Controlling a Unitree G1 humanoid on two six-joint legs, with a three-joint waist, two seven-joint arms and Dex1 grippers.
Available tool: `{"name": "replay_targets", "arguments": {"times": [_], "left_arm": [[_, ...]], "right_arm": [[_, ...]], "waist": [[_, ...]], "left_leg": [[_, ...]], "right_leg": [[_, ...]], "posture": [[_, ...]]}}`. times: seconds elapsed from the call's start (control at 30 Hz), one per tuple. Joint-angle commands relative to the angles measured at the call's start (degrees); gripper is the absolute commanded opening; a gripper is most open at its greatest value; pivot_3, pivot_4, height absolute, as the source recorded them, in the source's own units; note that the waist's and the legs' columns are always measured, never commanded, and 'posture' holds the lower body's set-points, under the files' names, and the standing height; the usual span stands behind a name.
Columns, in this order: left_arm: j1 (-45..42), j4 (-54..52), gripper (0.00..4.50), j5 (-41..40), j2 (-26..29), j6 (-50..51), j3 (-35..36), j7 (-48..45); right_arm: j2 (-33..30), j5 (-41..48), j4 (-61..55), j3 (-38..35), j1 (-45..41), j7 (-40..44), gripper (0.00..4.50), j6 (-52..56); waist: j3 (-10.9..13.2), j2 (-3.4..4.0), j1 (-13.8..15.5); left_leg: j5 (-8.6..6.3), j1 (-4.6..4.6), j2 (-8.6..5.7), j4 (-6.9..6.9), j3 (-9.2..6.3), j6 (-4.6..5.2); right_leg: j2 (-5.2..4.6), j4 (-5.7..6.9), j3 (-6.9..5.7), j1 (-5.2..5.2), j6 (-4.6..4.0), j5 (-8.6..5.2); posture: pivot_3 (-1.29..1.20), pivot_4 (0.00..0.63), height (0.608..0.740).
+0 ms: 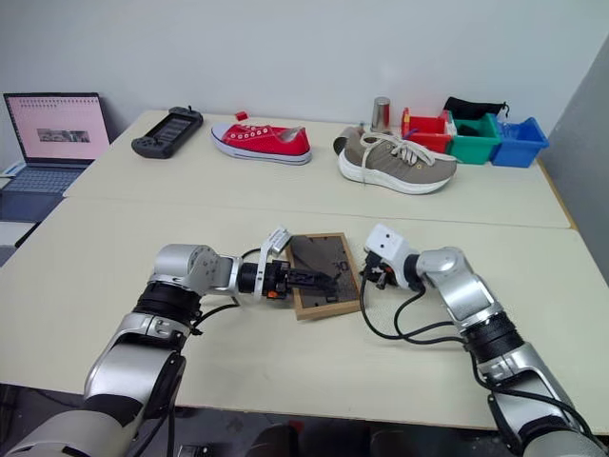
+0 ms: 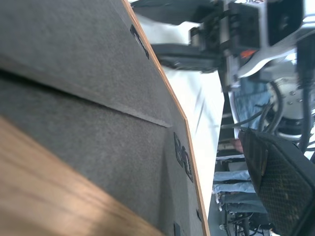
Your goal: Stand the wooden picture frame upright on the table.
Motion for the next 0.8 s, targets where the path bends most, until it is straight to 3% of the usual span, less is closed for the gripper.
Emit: {"name": "replay_targets", "arguments": {"times": [0.03,0.37,0.8], "left_arm": [[-1.07,0.27,4.50,0.26,0.37,-0.57,0.02,0.37],[0.65,-2.49,4.50,-0.48,0.88,0.09,-0.78,-0.40],[1.49,-4.28,2.10,-1.29,1.58,0.31,-2.19,-1.73]], "right_arm": [[1.39,-0.14,-1.95,0.23,-0.55,0.51,1.58,-0.74],[2.36,-1.47,-0.05,-1.58,-0.95,-1.25,1.58,-1.58],[2.25,-1.85,-0.02,-2.32,-1.28,-2.35,1.60,-1.64]], "waist": [[0.00,0.00,0.10],[0.00,0.00,-0.08],[0.00,0.00,-0.09]], "left_leg": [[0.00,0.01,0.01,0.00,0.00,0.01],[0.00,0.05,0.03,0.00,0.01,0.01],[-0.01,0.03,0.03,0.00,0.01,0.02]], "right_leg": [[0.00,0.00,0.00,0.00,0.00,0.00],[0.02,0.03,0.00,0.00,0.00,0.00],[0.02,0.02,0.00,0.00,0.00,0.00]], "posture": [[0.00,0.150,0.740],[0.00,0.150,0.740],[0.00,0.150,0.740]]}}
